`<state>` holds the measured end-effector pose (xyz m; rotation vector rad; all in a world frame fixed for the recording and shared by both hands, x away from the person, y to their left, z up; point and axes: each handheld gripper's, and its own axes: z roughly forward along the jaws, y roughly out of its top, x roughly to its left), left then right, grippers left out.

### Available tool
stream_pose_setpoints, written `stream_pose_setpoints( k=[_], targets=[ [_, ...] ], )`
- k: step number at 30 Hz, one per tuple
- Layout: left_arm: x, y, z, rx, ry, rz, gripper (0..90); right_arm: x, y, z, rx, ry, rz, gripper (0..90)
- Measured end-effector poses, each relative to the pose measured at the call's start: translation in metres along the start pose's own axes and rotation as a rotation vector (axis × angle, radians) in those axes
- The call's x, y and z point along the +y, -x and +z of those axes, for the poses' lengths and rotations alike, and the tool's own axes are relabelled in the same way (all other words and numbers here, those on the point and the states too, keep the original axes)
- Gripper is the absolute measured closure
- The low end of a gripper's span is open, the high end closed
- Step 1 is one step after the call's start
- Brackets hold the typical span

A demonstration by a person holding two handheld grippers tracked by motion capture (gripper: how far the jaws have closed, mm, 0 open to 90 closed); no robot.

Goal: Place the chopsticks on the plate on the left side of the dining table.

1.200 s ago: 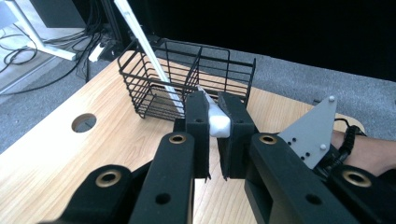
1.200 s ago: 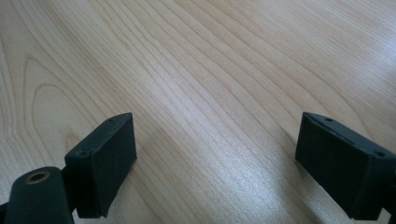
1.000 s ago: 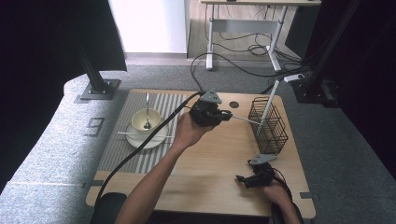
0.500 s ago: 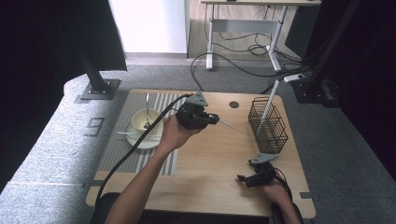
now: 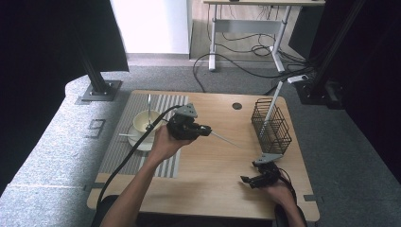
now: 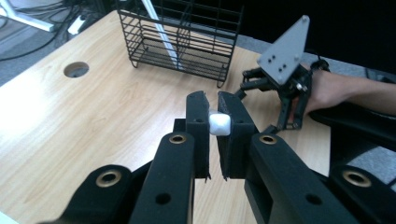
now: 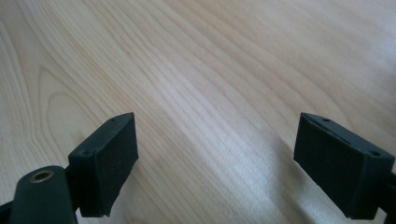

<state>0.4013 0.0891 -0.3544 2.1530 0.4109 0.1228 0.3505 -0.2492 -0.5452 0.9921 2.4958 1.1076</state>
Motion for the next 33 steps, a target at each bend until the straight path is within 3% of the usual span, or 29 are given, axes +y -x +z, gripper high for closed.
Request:
stream_pose_setpoints(
  k=[10, 20, 33],
  targets=[
    [-0.022, 0.001, 0.0, -0.055, -0.002, -0.014, 83.6, 0.021, -0.002, -0.01, 0.009, 0.066, -0.009, 16.3],
    [-0.036, 0.003, 0.008, -0.117, 0.004, -0.026, 83.6, 0.051, -0.012, -0.008, 0.039, 0.084, -0.08, 24.2],
    [-0.037, 0.004, 0.007, -0.151, 0.02, -0.038, 83.6, 0.07, -0.026, 0.005, 0.115, 0.079, -0.159, 58.0]
  ],
)
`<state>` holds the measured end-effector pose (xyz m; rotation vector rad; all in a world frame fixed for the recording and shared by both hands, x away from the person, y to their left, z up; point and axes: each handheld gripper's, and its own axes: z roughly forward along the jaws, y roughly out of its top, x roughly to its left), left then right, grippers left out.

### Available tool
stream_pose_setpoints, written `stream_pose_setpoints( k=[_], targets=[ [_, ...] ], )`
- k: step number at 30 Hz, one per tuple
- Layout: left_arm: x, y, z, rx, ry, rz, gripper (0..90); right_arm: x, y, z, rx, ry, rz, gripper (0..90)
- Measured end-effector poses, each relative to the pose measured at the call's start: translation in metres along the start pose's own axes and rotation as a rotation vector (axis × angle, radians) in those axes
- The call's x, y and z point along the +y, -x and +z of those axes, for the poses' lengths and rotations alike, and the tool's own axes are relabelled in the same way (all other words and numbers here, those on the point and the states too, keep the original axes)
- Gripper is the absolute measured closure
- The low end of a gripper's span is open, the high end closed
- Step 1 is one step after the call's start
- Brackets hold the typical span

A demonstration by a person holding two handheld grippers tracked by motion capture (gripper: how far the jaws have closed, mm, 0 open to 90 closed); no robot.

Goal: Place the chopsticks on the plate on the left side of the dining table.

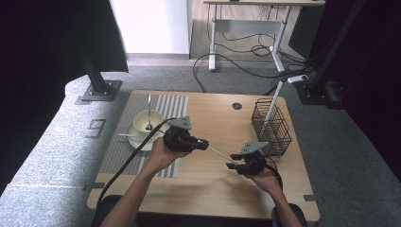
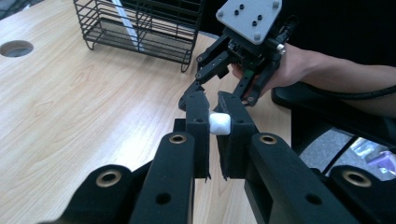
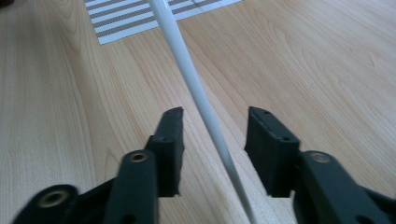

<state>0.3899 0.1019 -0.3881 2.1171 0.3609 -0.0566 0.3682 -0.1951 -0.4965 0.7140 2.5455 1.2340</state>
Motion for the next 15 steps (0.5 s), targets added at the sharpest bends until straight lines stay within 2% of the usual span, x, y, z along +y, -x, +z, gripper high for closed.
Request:
stream_pose_setpoints(
  k=[6, 12, 15],
  targets=[
    [-0.0021, -0.0008, 0.0021, -0.006, -0.007, 0.0, 83.6, 0.0035, -0.0007, -0.0002, 0.01, -0.007, -0.032, 76.1],
    [-0.0067, -0.0064, 0.0017, -0.028, 0.003, -0.009, 83.3, 0.0039, -0.0027, -0.0034, 0.012, -0.021, -0.064, 78.3],
    [-0.0089, -0.0083, 0.0012, 0.018, 0.0, -0.001, 79.4, 0.0044, -0.0038, -0.0042, 0.029, -0.03, -0.079, 80.1]
  ],
)
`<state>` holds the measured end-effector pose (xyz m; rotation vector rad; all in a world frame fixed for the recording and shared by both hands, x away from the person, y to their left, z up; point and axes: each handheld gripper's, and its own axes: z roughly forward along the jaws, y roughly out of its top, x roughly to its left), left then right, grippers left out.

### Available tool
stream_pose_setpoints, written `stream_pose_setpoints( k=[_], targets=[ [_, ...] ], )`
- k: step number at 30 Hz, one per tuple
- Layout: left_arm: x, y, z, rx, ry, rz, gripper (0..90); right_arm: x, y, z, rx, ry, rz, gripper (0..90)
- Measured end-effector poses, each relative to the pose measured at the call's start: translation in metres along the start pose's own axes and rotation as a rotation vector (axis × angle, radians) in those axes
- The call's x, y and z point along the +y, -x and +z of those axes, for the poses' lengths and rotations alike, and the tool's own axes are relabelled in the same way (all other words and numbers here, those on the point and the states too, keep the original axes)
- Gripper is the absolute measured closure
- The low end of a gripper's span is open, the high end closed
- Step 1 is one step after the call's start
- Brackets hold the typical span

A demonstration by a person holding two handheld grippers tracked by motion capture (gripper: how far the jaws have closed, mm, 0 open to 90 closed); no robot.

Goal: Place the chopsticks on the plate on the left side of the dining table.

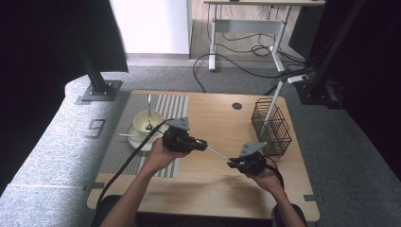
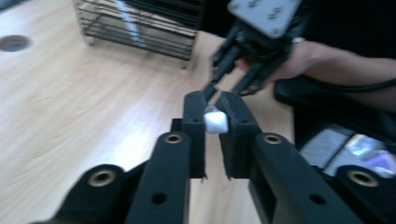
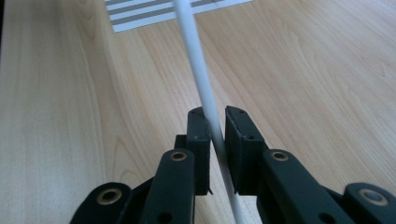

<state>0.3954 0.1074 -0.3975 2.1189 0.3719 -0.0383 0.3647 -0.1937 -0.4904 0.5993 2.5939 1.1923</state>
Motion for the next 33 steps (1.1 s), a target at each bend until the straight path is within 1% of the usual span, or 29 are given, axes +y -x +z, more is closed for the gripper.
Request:
stream_pose_setpoints(
  k=[2, 4, 5, 6, 7, 10, 12, 13, 16, 18, 20, 22, 23, 24, 25, 26, 27, 29, 31, 33],
  targets=[
    [-0.001, -0.002, -0.001, 0.042, -0.002, 0.006, 74.1, 0.001, -0.001, -0.001, 0.017, -0.007, -0.012, 82.1],
    [-0.002, -0.004, -0.004, 0.086, -0.002, 0.012, 64.2, 0.002, -0.002, -0.002, 0.032, -0.014, -0.025, 85.1],
    [-0.002, -0.004, -0.005, 0.101, -0.002, 0.011, 60.9, 0.002, -0.001, -0.002, 0.032, -0.015, -0.013, 85.2],
    [-0.001, -0.005, -0.007, 0.141, 0.001, 0.012, 56.6, 0.001, -0.001, -0.003, 0.032, -0.014, -0.011, 85.2],
    [-0.001, -0.005, -0.008, 0.164, 0.004, 0.012, 50.6, 0.001, 0.0, -0.003, 0.032, -0.019, -0.009, 85.2],
    [0.001, -0.007, -0.011, 0.228, 0.025, 0.005, 39.8, -0.001, 0.002, -0.003, 0.027, -0.033, 0.0, 85.3],
    [0.001, -0.008, -0.01, 0.261, 0.043, -0.003, 35.0, -0.001, 0.001, -0.003, 0.027, -0.04, 0.001, 85.3],
    [0.001, -0.008, -0.009, 0.269, 0.046, -0.008, 32.8, -0.001, 0.001, -0.003, 0.027, -0.046, -0.002, 85.3],
    [0.001, -0.011, -0.003, 0.307, 0.049, -0.015, 30.2, 0.0, -0.001, -0.003, 0.027, -0.054, -0.012, 85.3],
    [0.0, -0.014, 0.001, 0.314, 0.051, -0.022, 29.8, 0.002, -0.002, -0.004, 0.03, -0.059, -0.018, 85.2],
    [-0.001, -0.016, 0.005, 0.336, 0.049, -0.025, 28.4, 0.003, -0.003, -0.005, 0.029, -0.06, -0.025, 85.2],
    [-0.002, -0.017, 0.008, 0.361, 0.045, -0.02, 29.1, 0.003, -0.003, -0.007, 0.028, -0.063, -0.035, 85.3],
    [-0.002, -0.016, 0.009, 0.389, 0.055, -0.008, 29.0, 0.003, -0.003, -0.008, 0.029, -0.068, -0.038, 85.2],
    [-0.001, -0.015, 0.008, 0.413, 0.079, 0.001, 29.2, 0.003, -0.004, -0.008, 0.027, -0.076, -0.039, 85.2],
    [-0.001, -0.015, 0.008, 0.409, 0.093, 0.004, 31.1, 0.003, -0.004, -0.008, 0.025, -0.084, -0.039, 85.3],
    [0.0, -0.015, 0.007, 0.392, 0.105, -0.003, 31.7, 0.003, -0.004, -0.008, 0.025, -0.084, -0.039, 85.3],
    [0.0, -0.016, 0.008, 0.377, 0.105, -0.013, 31.3, 0.003, -0.004, -0.009, 0.025, -0.08, -0.04, 85.2],
    [-0.002, -0.017, 0.01, 0.395, 0.075, -0.012, 29.9, 0.003, -0.004, -0.011, 0.026, -0.065, -0.04, 85.3],
    [-0.004, -0.019, 0.013, 0.409, 0.038, -0.008, 28.8, 0.004, -0.004, -0.013, 0.021, -0.067, -0.043, 85.3],
    [-0.007, -0.02, 0.015, 0.411, 0.03, -0.011, 28.3, 0.005, -0.005, -0.013, 0.019, -0.071, -0.048, 85.3]
  ],
)
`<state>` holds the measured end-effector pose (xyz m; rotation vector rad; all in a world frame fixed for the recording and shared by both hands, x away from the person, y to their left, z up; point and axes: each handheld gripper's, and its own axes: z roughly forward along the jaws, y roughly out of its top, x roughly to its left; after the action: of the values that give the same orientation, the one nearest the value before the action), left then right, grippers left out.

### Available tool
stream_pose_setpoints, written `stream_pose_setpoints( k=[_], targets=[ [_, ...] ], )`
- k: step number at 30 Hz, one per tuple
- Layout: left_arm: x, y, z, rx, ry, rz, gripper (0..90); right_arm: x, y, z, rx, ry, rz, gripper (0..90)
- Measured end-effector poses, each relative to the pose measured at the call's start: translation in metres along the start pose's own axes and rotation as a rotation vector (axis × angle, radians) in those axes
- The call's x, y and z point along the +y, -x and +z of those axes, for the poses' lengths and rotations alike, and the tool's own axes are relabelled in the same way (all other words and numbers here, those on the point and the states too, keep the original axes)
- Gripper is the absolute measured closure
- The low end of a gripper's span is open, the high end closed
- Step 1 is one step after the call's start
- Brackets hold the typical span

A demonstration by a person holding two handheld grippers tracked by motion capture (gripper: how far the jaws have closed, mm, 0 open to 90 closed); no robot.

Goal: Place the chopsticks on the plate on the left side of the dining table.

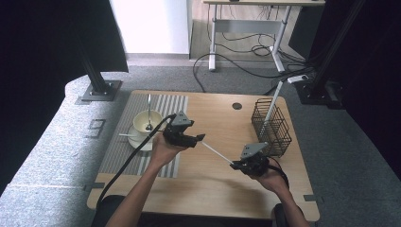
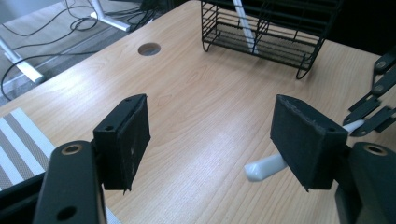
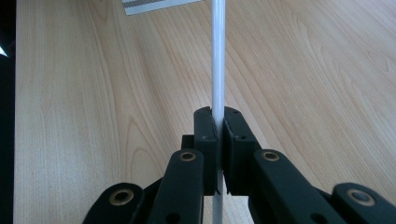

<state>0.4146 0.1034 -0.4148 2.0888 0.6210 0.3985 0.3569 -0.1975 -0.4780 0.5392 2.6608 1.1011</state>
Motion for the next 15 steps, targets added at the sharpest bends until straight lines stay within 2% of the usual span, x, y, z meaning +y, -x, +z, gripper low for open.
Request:
stream_pose_setpoints(
  k=[5, 9, 15],
  targets=[
    [-0.008, -0.001, 0.007, 0.018, -0.052, 0.009, 27.6, 0.002, 0.0, -0.003, -0.005, 0.0, -0.007, 85.3],
    [-0.017, -0.004, 0.012, 0.011, -0.071, -0.009, 27.4, 0.003, 0.0, -0.006, -0.004, -0.001, -0.016, 85.1],
    [-0.028, -0.005, 0.02, 0.017, -0.102, -0.008, 27.4, 0.005, -0.001, -0.008, -0.001, -0.008, -0.029, 85.1]
  ],
)
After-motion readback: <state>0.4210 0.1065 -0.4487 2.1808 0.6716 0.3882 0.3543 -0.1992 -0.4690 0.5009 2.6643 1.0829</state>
